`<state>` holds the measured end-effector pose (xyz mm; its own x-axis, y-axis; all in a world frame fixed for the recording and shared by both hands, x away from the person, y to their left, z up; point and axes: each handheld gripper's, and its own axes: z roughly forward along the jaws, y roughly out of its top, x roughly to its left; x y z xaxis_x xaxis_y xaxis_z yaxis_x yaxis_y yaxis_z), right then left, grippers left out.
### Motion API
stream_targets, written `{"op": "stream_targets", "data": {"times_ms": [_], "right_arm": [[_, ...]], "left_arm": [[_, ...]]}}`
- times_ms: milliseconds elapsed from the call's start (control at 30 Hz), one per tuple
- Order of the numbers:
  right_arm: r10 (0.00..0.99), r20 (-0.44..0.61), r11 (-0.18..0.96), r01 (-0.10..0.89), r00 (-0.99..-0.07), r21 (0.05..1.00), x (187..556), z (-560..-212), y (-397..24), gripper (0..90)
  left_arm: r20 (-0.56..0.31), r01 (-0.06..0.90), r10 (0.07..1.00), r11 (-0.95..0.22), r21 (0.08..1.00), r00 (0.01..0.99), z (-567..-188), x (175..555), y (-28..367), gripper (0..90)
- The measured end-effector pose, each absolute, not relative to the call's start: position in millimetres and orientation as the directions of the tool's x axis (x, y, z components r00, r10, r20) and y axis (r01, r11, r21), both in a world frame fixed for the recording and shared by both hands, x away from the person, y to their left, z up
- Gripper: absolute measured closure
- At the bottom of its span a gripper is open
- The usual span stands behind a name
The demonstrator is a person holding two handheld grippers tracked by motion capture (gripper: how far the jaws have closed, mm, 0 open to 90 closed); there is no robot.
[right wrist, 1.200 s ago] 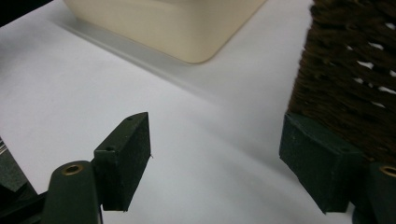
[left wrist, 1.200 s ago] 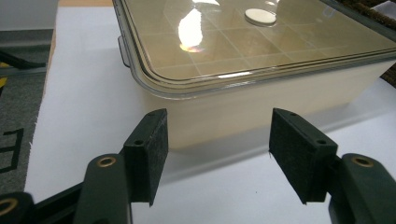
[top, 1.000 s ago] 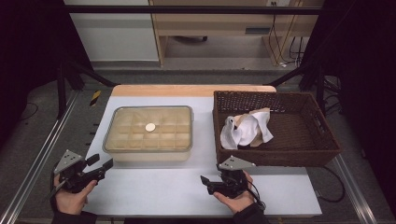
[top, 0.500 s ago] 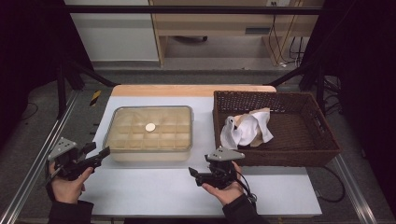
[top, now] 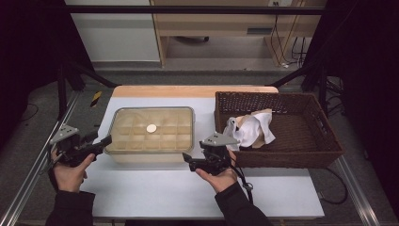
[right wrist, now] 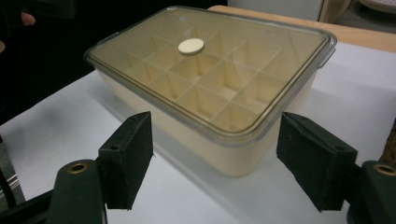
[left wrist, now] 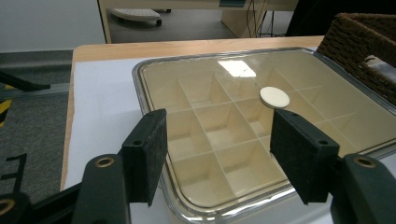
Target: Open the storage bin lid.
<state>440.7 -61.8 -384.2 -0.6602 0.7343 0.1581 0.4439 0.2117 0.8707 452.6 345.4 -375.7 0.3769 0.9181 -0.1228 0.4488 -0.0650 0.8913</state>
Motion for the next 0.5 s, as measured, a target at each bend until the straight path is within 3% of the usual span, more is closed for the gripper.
{"op": "stream_targets", "data": {"times_ms": [500], "right_arm": [[0.787, 0.167, 0.159, 0.456, -0.593, 0.875, 491.7, -371.9, -41.6, 28.8]], "left_arm": [[-0.114, 0.506, 0.936, -0.075, 0.859, 0.332, -399.4, 473.5, 355.0, 40.3]]}}
